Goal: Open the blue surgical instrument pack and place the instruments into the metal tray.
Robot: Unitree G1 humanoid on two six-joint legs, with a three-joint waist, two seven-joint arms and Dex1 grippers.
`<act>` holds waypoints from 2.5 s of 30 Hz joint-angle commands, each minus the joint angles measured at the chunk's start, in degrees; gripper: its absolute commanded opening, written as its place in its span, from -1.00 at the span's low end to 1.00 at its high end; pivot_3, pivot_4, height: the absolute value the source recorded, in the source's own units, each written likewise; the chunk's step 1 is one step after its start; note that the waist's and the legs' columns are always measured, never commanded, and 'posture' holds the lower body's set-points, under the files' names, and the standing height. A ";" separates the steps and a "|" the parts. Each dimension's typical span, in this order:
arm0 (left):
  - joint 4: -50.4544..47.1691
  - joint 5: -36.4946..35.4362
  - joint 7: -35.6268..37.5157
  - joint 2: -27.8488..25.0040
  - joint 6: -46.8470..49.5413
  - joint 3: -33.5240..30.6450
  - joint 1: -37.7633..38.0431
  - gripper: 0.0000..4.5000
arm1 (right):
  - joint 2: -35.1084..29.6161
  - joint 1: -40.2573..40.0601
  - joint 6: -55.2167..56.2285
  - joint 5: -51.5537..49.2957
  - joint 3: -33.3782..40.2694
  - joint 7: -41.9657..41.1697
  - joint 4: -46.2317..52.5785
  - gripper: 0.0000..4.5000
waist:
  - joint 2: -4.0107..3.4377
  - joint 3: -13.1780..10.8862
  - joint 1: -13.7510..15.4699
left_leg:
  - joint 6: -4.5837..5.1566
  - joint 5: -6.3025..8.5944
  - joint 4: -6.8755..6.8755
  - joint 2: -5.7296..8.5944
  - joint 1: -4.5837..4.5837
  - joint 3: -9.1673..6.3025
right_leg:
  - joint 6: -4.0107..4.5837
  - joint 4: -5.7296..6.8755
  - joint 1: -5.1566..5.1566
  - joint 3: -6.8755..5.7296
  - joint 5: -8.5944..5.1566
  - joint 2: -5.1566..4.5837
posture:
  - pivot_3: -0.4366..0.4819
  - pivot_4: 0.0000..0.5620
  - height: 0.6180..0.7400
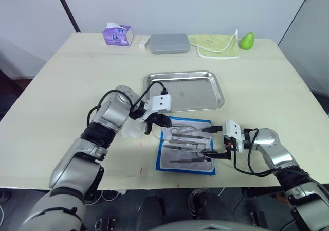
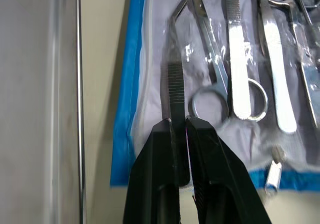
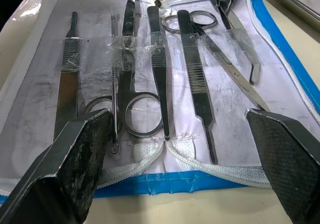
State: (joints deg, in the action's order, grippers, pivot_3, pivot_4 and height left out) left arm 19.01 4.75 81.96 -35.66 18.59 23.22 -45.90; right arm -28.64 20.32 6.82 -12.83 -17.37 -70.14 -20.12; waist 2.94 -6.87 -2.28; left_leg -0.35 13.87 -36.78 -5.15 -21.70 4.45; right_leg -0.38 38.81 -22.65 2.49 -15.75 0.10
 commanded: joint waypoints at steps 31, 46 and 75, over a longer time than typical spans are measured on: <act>-29.22 -20.08 -18.90 -10.53 24.80 -27.31 20.46 -0.96 | -2.97 -3.91 -4.12 8.92 -6.96 0.33 -7.40 1.00 | -0.04 -0.01 0.39 | 0.00 0.00 0.15 -0.05 0.07 -0.23 | 0.07 -0.04 0.01 -0.02 -0.24 -0.16 | -0.05 -0.47 1.00; -34.16 -9.50 -69.07 23.89 57.91 -27.22 5.71 -0.96 | -3.02 -2.95 -2.86 7.68 -5.68 -0.73 -7.35 1.00 | 0.40 0.26 1.43 | -0.01 0.00 0.13 0.09 0.13 -0.36 | -0.19 -0.23 0.31 -0.09 0.00 -0.12 | -0.05 -0.47 1.00; -15.69 -7.69 -84.25 32.95 47.58 -30.95 2.44 -0.08 | -0.60 -4.39 2.02 6.10 -3.07 -0.90 -9.70 1.00 | 0.06 0.10 0.98 | -0.04 0.00 0.29 0.11 0.16 -0.37 | -0.10 -0.32 0.31 -0.11 0.06 -0.11 | -0.05 -0.47 1.00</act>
State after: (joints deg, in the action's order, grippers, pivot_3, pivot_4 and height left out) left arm 6.00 -2.23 -2.67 -2.89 66.65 -7.43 -42.69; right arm -28.30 20.32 11.16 -13.62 -16.66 -72.16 -23.41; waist 3.00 -6.77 -1.30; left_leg -0.39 13.87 -36.49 -5.04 -21.54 4.08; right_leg -0.47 38.49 -22.34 2.37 -15.69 -0.01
